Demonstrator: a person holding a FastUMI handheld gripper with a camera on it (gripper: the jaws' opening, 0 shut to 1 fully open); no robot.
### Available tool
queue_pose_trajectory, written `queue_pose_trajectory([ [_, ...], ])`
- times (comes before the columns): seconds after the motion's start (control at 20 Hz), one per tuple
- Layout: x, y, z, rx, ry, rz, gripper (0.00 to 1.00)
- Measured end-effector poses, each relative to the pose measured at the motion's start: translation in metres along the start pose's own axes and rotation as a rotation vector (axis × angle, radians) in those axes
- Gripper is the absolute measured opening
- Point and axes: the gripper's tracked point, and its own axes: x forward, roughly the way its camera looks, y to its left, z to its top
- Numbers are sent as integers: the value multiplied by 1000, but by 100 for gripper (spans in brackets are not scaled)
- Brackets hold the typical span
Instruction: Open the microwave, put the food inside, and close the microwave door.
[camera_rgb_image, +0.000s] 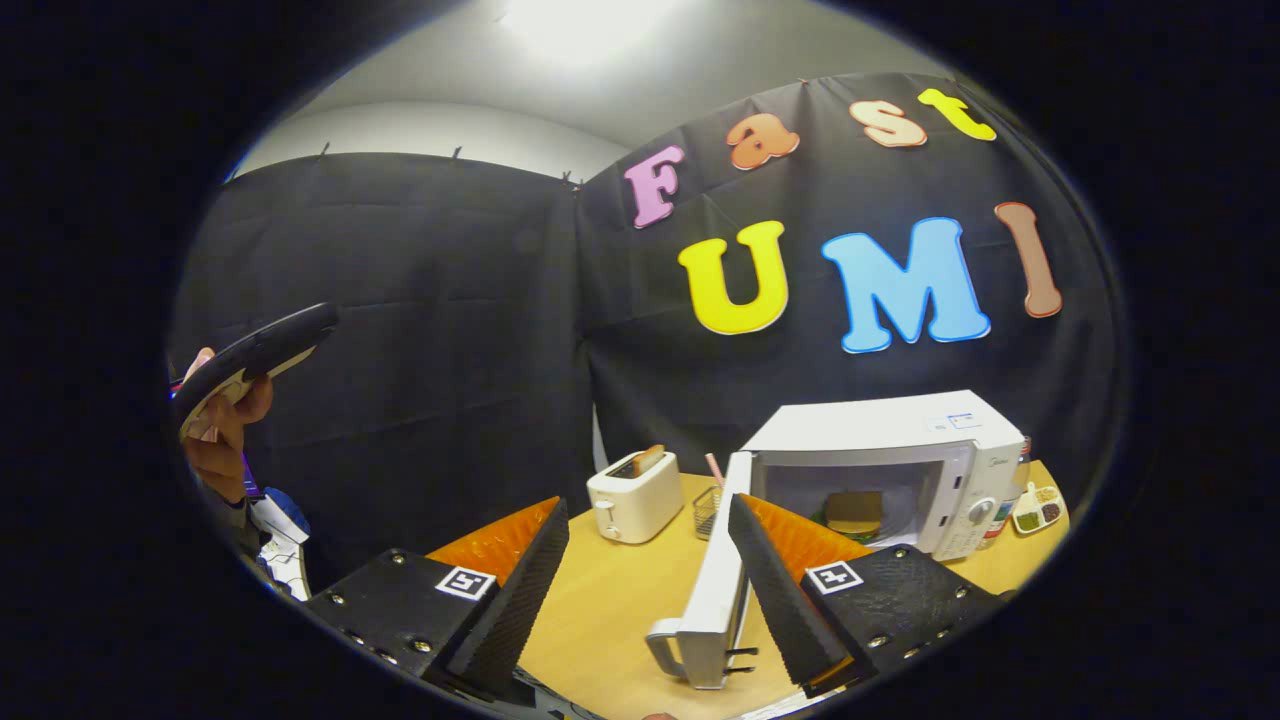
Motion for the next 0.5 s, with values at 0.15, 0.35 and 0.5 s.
queue_pose_trajectory([
  [0.15, 9, 33, -19, -27, 31, 84, 97],
  [0.35, 22, 53, -51, -12, 97, 147, 96],
  [0.5, 27, 56, -79, -5, 165, 156, 79],
])
